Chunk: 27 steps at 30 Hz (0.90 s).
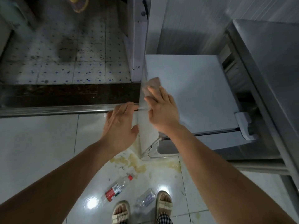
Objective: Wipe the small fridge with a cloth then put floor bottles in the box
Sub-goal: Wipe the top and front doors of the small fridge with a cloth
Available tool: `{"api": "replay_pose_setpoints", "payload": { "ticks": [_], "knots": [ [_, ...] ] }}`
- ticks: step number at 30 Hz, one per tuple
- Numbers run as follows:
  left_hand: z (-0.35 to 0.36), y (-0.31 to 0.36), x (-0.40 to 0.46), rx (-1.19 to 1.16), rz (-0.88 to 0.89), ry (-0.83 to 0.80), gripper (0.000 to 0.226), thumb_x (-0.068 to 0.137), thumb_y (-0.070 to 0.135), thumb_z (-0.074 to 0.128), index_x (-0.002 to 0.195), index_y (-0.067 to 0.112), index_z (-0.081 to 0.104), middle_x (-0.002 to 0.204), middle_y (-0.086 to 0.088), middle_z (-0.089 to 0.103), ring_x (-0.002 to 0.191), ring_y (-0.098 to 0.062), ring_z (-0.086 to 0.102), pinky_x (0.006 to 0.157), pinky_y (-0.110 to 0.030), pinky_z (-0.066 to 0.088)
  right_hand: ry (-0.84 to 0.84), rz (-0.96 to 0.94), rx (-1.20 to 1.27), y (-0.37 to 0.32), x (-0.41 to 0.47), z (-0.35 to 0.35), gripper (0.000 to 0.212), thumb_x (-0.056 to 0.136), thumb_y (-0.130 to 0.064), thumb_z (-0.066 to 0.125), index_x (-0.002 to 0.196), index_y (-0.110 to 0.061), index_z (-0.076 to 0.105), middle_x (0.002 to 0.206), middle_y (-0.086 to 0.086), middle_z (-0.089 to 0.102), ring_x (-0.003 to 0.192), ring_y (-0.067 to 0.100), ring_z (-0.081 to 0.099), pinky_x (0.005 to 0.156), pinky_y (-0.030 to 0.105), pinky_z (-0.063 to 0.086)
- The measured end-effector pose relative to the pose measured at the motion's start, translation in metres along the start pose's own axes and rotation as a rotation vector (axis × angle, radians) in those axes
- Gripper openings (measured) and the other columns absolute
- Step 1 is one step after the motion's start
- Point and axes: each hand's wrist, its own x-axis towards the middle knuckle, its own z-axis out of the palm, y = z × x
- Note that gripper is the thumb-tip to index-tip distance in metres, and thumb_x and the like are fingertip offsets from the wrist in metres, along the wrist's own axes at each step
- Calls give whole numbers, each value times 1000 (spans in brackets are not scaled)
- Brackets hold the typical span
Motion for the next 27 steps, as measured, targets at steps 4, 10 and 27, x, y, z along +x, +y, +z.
{"api": "replay_pose_setpoints", "payload": {
  "ticks": [4, 10, 27],
  "knots": [
    [-2, 3, -3, -7, 35, -18, 56, 82, 18, 63, 134, 18, 43, 141, 0, 42, 131, -21, 35, 107, -37, 24, 54, -20, 9, -10, -80, 15, 48, 87, -28, 41, 134, -22, 50, 157, -4, 22, 146, 29, 13, 114, 48, 23],
    [16, 28, -9, -1, 132, -44, 58, 80, 12, 62, 133, 21, 43, 139, 3, 43, 129, -19, 34, 104, -32, 21, 40, 121, -11, 36, -104, 11, 55, 96, -35, 22, 150, -24, 25, 158, -1, 19, 144, 30, 21, 114, 46, 21],
    [74, 86, -38, 59, 42, 115, 44, 80, 6, 62, 123, 15, 58, 136, -2, 51, 126, -27, 44, 106, -48, 30, 163, 208, -130, 183, -173, 6, 58, 98, -36, 28, 148, -8, 28, 155, 14, 24, 145, 35, 14, 116, 48, 6]
  ]
}}
